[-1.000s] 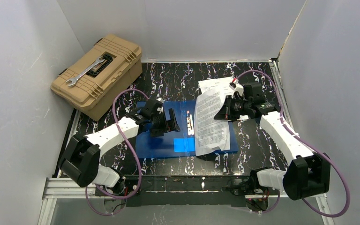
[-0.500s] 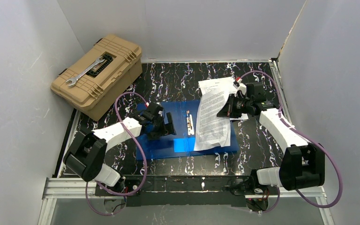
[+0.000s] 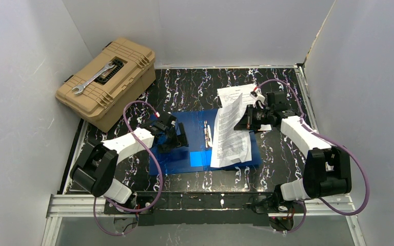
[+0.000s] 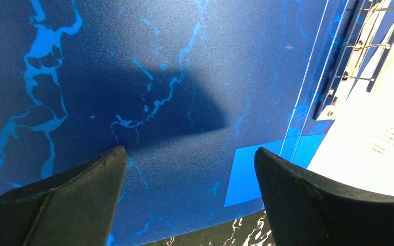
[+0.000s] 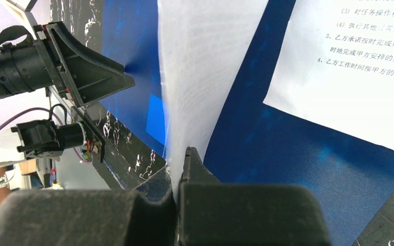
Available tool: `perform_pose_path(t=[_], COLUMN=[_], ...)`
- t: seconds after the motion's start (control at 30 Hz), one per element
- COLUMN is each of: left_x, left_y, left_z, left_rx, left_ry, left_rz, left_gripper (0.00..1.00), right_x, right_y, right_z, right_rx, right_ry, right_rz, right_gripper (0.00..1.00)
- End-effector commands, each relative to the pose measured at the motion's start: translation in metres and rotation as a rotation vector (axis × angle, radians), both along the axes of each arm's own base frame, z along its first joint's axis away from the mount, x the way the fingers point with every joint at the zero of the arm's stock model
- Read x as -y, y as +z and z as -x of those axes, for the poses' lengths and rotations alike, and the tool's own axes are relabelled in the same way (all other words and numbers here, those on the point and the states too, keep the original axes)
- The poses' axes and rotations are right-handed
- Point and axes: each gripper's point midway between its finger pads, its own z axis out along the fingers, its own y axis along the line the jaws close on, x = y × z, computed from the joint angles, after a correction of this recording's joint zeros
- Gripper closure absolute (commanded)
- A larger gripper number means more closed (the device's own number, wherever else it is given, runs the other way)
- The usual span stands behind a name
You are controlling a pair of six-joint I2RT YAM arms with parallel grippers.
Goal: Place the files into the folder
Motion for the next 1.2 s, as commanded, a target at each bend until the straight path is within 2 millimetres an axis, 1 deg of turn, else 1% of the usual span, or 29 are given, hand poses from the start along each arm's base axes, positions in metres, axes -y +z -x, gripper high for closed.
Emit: perform_pose_path(t=[0.0,0.17,0.37,0.47,0.67,0.93,1.17], left_x=[-0.014,-0.014,-0.012,-0.012,-0.012,-0.012,-0.011], left_y=[-0.003,-0.005,-0.007,-0.007,-0.005,-0.004,-0.004], left_z=[0.006,0.006,0.006,0.006,0.005,0.004,0.004], left_rx=[-0.002,-0.004,-0.009,-0.006,0.004,0.009,0.008], left_ry=[0.008,0.009,0.006,0.008,0.007,0.005,0.000], left_rz=[-0.052,-0.045,-0.039,-0.032,-0.032,-0.030,-0.028], left_gripper=[0.07,0.07,0.08,0.08,0.08,0.08,0.09], right_x=[-0.005,-0.004,-0.005,-0.004,-0.003,-0.006,-0.008], right_y=[0.026,0.041,0.043,0.038,0.023,0.016,0.006], right_z=[-0.007,-0.004,-0.002,-0.003,-0.005,-0.010,-0.013], right_rx=[0.094,0.134,0.135,0.128,0.088,0.083,0.070], right_ry=[0.050,0.042,0.039,0.032,0.022,0.035,0.066], right_rz=[-0.035,-0.045,-0.052,-0.048,-0.033,-0.044,-0.042], right_gripper=[0.99,0.99,0.99,0.99,0.99,0.99,0.99])
